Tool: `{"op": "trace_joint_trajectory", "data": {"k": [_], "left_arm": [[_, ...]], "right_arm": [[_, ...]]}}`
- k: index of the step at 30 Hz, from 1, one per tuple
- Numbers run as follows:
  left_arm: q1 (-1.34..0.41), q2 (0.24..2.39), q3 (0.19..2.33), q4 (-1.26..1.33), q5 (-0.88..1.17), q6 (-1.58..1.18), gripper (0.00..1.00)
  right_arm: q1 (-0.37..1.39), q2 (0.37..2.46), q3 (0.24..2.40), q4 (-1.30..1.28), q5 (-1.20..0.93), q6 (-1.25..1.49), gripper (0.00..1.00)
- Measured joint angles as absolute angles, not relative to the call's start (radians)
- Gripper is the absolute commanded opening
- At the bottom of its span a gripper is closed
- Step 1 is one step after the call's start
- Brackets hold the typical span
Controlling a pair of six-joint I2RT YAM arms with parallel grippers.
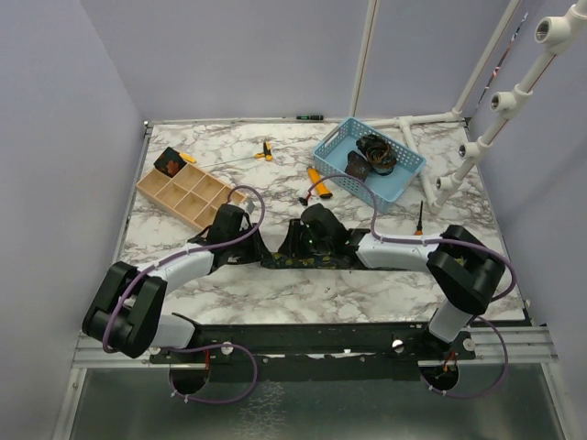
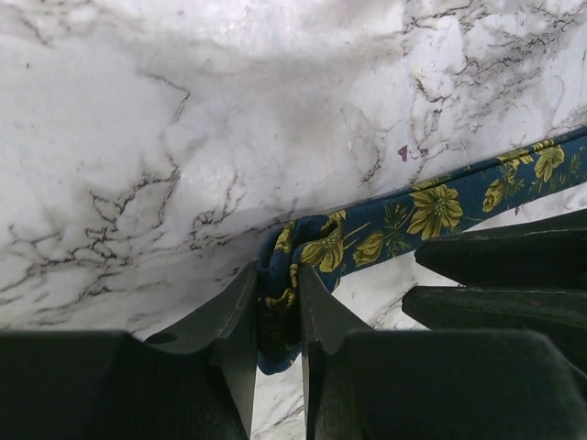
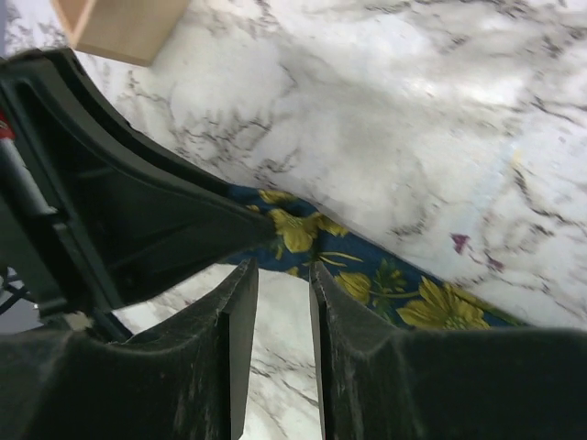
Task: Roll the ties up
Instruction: Roll the tie at the center of the board.
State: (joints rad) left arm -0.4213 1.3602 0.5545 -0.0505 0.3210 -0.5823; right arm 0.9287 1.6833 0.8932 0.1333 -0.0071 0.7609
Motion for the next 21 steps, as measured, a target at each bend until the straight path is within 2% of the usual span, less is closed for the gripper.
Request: {"op": "trace_joint_trajectory", "data": {"k": [21], "left_arm": [[-0.468, 1.277, 0.491, -0.06, 0.193, -0.672, 0.21]], "right_arm": [[0.929, 1.854, 0.982, 0.103, -0.125, 0.733, 0.14]]}}
